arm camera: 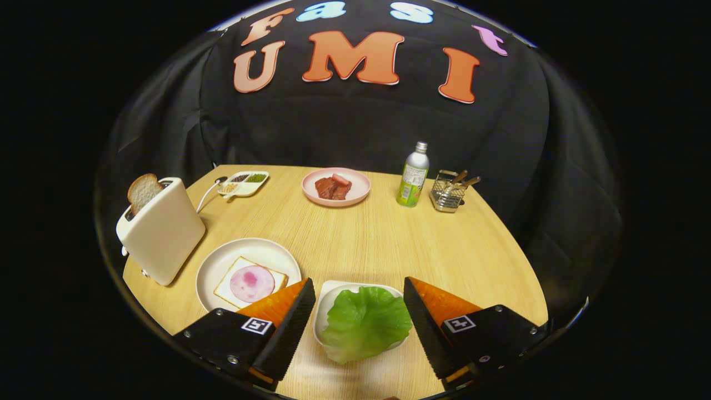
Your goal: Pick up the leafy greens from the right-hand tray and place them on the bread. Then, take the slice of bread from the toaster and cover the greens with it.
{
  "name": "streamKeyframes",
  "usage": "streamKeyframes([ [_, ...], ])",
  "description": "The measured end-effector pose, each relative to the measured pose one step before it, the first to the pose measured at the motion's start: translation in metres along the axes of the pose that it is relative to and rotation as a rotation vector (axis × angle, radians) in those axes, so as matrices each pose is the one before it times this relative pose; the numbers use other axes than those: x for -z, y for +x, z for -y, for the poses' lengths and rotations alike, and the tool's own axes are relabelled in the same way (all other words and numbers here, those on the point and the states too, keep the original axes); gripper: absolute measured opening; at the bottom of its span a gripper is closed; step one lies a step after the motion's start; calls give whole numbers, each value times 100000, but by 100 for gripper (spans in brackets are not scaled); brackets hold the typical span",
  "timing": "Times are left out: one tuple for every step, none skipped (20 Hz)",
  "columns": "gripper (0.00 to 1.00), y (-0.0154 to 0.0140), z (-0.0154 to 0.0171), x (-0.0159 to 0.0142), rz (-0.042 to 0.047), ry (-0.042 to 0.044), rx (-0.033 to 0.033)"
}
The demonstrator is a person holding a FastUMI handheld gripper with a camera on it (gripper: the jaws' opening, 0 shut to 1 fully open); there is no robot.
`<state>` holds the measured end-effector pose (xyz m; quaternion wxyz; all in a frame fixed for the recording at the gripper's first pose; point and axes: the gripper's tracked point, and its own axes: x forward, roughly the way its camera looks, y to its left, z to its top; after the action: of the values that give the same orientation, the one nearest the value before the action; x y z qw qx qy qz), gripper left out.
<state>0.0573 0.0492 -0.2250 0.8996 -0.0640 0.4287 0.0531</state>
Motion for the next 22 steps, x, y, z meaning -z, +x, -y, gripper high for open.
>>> streamKeyframes([
  [96,200,-194,948,-3888,-657,73],
  [95,431,-89,700,-4394,-123,89],
  [95,748,-74,710,-4874,642,206],
  [95,575,115,742,-5175,1685,320],
  [95,860,56,843,-5145,1901,-301],
  [95,639,-92,989,-6181,1625,-672],
  [94,621,21,1275,-6846,476,-553],
  [94,471,91,944,-6105,331,-91],
  [94,541,-61,669,-4529,1163,-158],
  [94,373,26,77,-2351,989,377],
  [94,419,321,-207,-819,829,1336],
  [94,358,112,58,-2240,901,858],
  [93,225,98,357,-2667,2270,150],
  [91,351,79,100,-2520,1708,-33],
  [89,413,140,-5,-1442,1743,64],
  [87,323,181,44,-1400,819,762],
  [86,309,22,152,-1268,71,-111],
  [84,192,-290,-157,665,1674,-578],
  [82,-105,-346,42,620,1064,-256],
  [73,-74,-262,-271,2544,-773,-7],
  [66,-186,-546,130,2584,-3529,-707],
  [59,5,-528,-42,2454,-4658,-962],
])
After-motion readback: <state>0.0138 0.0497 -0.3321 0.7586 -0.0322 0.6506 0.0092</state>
